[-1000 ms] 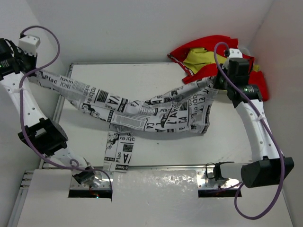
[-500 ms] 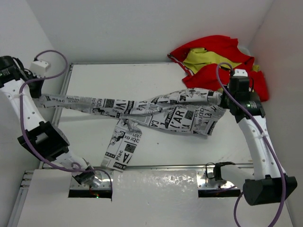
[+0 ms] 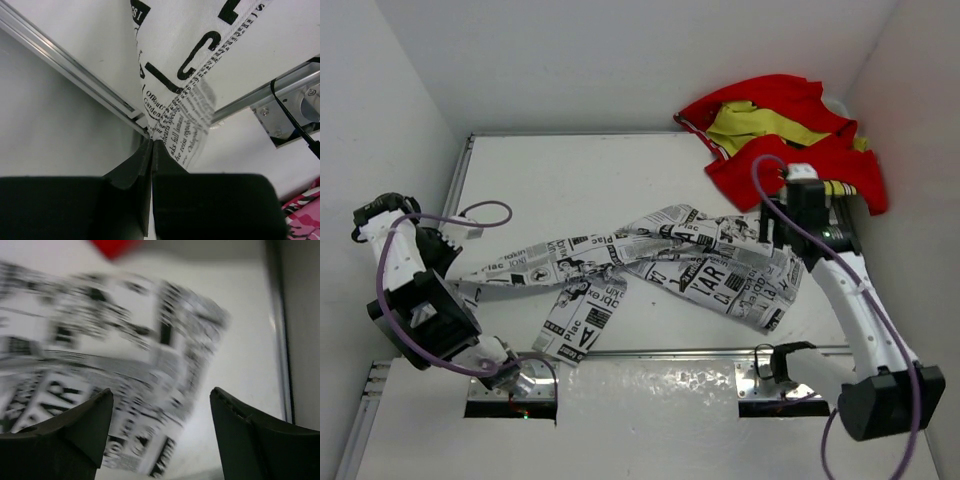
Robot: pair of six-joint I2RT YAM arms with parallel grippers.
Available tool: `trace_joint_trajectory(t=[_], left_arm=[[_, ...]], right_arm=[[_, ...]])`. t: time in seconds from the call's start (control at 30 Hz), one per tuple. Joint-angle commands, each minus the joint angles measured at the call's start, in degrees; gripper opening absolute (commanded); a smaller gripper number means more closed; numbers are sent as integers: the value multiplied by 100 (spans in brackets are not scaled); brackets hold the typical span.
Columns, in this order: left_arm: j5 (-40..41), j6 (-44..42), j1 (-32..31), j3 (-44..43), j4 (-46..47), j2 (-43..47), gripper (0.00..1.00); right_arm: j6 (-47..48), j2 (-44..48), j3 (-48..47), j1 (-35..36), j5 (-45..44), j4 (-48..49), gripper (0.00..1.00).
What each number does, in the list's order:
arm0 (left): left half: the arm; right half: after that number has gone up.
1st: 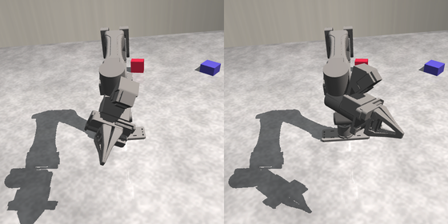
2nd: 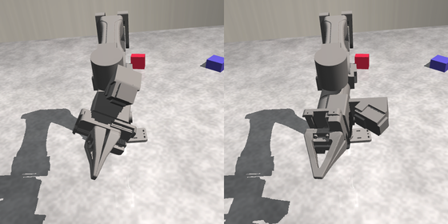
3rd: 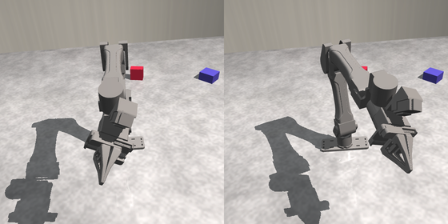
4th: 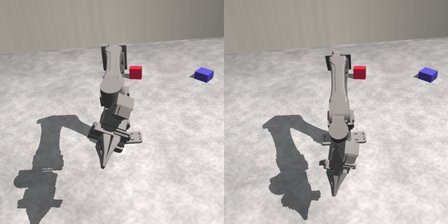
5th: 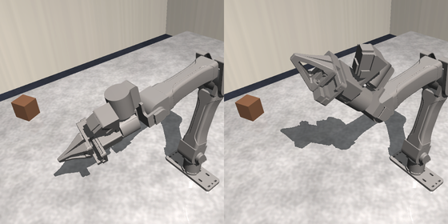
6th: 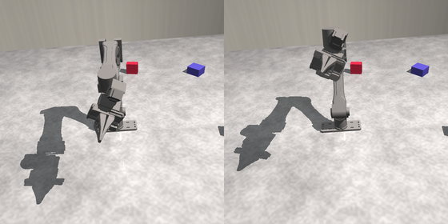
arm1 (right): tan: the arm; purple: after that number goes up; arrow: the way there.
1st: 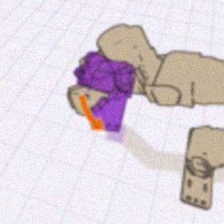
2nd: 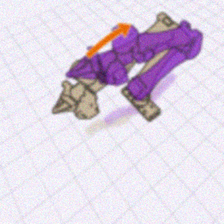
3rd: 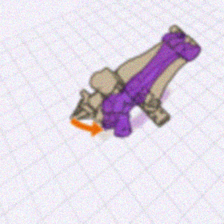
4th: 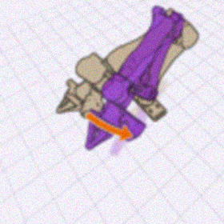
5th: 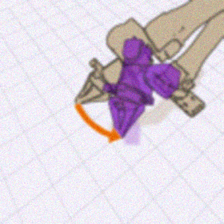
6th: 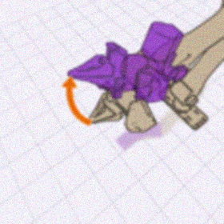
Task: Fold and stack the trousers
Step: Flatten the trousers out
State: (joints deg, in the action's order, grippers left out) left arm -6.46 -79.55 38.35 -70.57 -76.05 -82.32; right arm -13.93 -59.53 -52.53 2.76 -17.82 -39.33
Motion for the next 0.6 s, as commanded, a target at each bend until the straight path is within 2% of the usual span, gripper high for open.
trace_joint_trajectory(t=[0.0, 0.1, 0.13, 0.27, 0.33, 0.37, 0.4, 0.43, 0.47, 0.5, 0.53, 0.57], left_arm=[[-286, -298, 41, -238, 55, 190, 0], [-216, -272, 32, -160, 55, 234, 0], [-189, -263, 32, -125, 47, 252, 0], [-75, -141, 32, 16, 55, 305, 2], [-49, -35, 32, 8, 55, 296, 16], [-31, 79, 32, -10, 55, 296, 32], [-40, 132, 32, -53, 55, 296, 38], [-83, 176, 41, -80, 55, 287, 42], [-197, 255, 32, -132, 55, 278, 49], [-294, 290, 32, -229, 55, 261, 50], [-390, 334, 41, -291, 55, 252, 56], [-591, 404, 32, -352, 55, 235, 57]], right_arm=[[1119, -443, -810, 1320, 1131, 1419, 75], [982, -1664, -1424, 1780, 2270, 1761, 82], [893, -2424, -1583, 1850, 2640, 1814, 83], [918, -4222, -2655, 2569, 2722, 1491, 86], [989, -4820, -3373, 2807, 2828, 1210, 90], [1024, -5345, -3604, 2861, 2924, 904, 91], [1024, -5567, -3806, 2905, 3003, 788, 95], [1042, -5770, -4113, 2949, 3091, 700, 96], [1085, -6085, -4203, 3045, 3188, 629, 99], [1112, -6201, -4282, 3098, 3145, 620, 99], [1138, -6324, -4361, 3159, 3040, 628, 99], [1156, -6430, -4388, 3238, 2883, 663, 99]])
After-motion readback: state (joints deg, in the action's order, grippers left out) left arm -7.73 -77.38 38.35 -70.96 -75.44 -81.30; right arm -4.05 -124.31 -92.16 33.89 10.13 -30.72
